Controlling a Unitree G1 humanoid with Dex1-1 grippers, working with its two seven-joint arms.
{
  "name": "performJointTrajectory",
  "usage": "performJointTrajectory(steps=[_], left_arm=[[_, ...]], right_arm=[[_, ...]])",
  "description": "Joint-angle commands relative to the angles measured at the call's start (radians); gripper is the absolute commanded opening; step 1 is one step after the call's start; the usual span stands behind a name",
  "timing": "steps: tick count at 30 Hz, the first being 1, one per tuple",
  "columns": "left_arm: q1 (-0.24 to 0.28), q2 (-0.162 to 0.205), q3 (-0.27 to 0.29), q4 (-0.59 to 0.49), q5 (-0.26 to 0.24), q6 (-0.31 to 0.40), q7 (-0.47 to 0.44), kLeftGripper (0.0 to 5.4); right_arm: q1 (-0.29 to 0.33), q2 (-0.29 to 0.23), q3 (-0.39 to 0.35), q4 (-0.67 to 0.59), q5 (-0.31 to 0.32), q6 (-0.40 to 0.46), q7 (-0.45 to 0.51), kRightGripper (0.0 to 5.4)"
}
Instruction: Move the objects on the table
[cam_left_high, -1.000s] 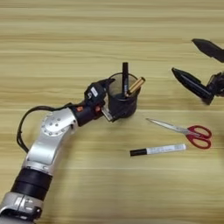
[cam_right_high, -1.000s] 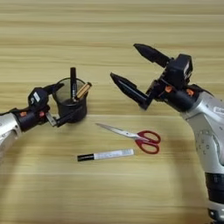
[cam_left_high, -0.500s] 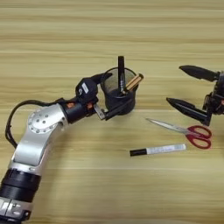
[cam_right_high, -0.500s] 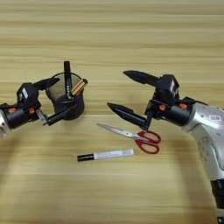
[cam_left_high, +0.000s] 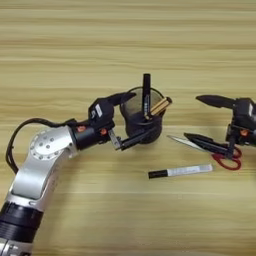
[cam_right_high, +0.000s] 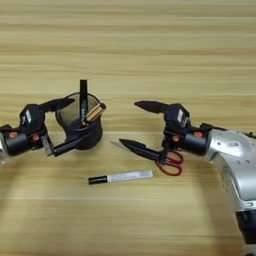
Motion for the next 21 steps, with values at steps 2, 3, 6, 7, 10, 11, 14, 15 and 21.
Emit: performJointTrajectory(steps=[2,3,6,7,10,11,14,15,21], left_arm=[[0.020,0.018,-0.023,-0.040,-0.025,-0.032,-0.057,4.71],[0.021,0.017,-0.025,-0.038,-0.022,-0.036,-0.059,4.71],[0.019,0.014,-0.028,-0.031,-0.016,-0.040,-0.060,4.71],[0.018,0.013,-0.029,-0.030,-0.015,-0.040,-0.061,4.71],[0.016,0.012,-0.034,-0.027,-0.014,-0.042,-0.062,4.71],[0.017,0.012,-0.037,-0.028,-0.013,-0.044,-0.064,4.71],[0.017,0.012,-0.042,-0.028,-0.012,-0.046,-0.067,4.71],[0.017,0.012,-0.042,-0.027,-0.012,-0.047,-0.066,4.71],[0.016,0.009,-0.048,-0.026,-0.012,-0.049,-0.063,4.71]], right_arm=[[-0.009,0.000,0.017,0.000,-0.023,-0.010,-0.005,5.40],[-0.006,-0.001,0.020,-0.003,-0.024,-0.008,-0.003,5.40],[0.000,-0.003,0.033,-0.014,-0.027,-0.004,0.001,5.40],[0.002,-0.003,0.038,-0.017,-0.029,-0.003,0.002,5.40],[0.007,0.000,0.060,-0.014,-0.049,-0.011,-0.002,5.40],[0.008,0.003,0.065,-0.015,-0.051,-0.010,-0.004,5.40],[0.010,0.008,0.080,-0.021,-0.053,-0.006,-0.006,5.40],[0.011,0.008,0.086,-0.024,-0.055,-0.005,-0.005,5.40],[0.017,0.014,0.123,-0.052,-0.062,0.002,-0.008,5.40]])
